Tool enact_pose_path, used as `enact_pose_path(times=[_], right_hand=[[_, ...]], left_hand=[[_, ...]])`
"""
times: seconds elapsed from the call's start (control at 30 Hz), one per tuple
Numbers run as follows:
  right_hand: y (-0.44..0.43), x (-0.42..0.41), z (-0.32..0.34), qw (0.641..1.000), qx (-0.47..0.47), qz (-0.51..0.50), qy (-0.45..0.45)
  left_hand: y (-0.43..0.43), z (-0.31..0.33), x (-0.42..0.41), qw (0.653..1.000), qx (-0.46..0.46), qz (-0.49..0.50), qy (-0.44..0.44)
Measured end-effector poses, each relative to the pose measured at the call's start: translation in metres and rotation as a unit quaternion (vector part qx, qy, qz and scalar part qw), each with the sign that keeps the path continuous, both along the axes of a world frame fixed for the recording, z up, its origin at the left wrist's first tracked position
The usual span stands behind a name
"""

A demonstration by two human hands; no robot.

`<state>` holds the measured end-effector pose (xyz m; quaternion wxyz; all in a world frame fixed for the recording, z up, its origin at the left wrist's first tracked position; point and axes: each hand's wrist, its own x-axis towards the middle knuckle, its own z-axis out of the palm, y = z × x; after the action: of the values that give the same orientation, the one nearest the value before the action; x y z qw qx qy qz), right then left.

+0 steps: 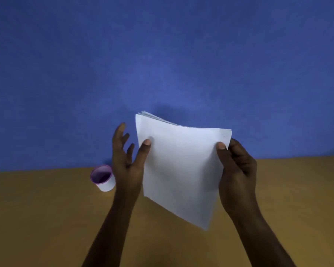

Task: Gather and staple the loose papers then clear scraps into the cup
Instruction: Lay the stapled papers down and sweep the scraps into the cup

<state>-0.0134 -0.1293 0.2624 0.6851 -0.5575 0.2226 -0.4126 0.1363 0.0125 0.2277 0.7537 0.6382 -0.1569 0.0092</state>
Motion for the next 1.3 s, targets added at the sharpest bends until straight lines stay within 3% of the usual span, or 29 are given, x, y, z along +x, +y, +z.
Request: enact_pose_path(times=[0.13,0.23,0.63,0.97,1.3], right_hand=[[-0.008,-0.004,0.006,0.999,0.017,0.027,-0.016],[-0.01,-0.004,0.007,1.0,0.018,0.015,-0.015],[-0.009,0.003,0.01,0.995,-0.07,-0.07,0.015],[-0.005,0.001,0.012,1.0,-0.019,-0.021,-0.01],[-0.012,-0.003,0.006,0.999,-0.027,0.016,-0.032]], left_hand=[[0.008,0.002,0.022,0.989,-0.036,-0.125,0.076],[0.009,0.008,0.02,0.981,-0.037,-0.179,0.058],[0.018,0.002,-0.004,0.999,0.003,-0.054,-0.005],[0.022,-0.005,-0.003,1.0,0.005,-0.016,-0.023],[0.024,-0.008,-0.005,1.0,0.0,-0.017,-0.026]])
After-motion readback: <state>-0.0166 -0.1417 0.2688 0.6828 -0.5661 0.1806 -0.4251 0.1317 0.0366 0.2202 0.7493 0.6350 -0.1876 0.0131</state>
